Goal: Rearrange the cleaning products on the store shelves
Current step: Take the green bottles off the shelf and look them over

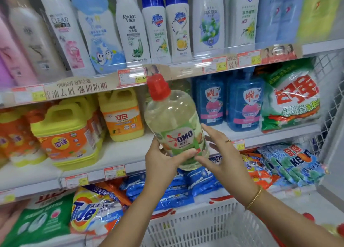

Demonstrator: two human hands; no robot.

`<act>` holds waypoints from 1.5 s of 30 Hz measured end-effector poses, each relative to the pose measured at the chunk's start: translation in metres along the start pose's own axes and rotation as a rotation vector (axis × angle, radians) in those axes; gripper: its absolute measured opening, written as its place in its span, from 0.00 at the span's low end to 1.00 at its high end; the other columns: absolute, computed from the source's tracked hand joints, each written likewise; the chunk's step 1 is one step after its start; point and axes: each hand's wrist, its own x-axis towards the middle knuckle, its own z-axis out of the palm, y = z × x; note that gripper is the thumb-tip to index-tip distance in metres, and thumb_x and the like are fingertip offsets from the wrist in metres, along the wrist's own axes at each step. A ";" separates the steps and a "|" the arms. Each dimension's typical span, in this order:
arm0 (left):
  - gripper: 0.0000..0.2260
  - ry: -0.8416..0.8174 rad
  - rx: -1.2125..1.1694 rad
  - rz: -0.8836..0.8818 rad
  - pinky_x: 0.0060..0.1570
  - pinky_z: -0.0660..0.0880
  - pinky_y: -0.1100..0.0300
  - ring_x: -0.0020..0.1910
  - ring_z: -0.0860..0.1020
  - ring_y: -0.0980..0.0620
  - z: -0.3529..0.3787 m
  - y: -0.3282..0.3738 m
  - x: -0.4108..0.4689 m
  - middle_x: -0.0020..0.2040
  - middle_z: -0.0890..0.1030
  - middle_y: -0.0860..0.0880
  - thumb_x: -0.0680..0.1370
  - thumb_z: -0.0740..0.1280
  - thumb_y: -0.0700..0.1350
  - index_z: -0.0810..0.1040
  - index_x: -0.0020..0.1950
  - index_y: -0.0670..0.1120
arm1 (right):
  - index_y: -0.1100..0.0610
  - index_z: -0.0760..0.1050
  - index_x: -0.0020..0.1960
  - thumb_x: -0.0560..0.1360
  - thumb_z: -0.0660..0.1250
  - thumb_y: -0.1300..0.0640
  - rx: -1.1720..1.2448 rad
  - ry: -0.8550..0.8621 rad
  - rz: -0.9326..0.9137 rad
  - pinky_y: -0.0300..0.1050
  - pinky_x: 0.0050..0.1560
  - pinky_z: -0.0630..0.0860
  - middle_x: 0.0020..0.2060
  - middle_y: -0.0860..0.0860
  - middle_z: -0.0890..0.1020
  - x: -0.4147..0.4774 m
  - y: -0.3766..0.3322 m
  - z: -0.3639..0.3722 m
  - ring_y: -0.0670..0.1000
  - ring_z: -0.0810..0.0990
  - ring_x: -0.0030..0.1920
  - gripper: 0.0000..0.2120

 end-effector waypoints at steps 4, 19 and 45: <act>0.25 0.055 -0.208 -0.028 0.39 0.77 0.69 0.43 0.82 0.62 0.003 0.013 0.001 0.43 0.84 0.60 0.59 0.79 0.49 0.77 0.53 0.49 | 0.34 0.40 0.74 0.64 0.77 0.48 -0.153 -0.004 -0.039 0.24 0.66 0.51 0.76 0.43 0.51 -0.004 0.001 0.027 0.35 0.49 0.73 0.55; 0.46 -0.358 -0.867 -0.133 0.51 0.79 0.51 0.55 0.81 0.46 -0.031 0.013 0.031 0.57 0.82 0.44 0.50 0.84 0.52 0.72 0.65 0.42 | 0.48 0.68 0.70 0.59 0.80 0.52 0.942 -0.625 0.226 0.47 0.59 0.76 0.63 0.51 0.78 0.017 -0.005 -0.014 0.53 0.76 0.63 0.42; 0.49 -0.294 -0.755 -0.022 0.58 0.76 0.47 0.61 0.78 0.45 -0.048 0.013 0.036 0.67 0.76 0.47 0.60 0.80 0.57 0.61 0.76 0.53 | 0.44 0.67 0.68 0.59 0.80 0.54 0.758 -0.282 0.281 0.43 0.54 0.78 0.60 0.48 0.79 0.016 -0.008 -0.002 0.51 0.79 0.59 0.41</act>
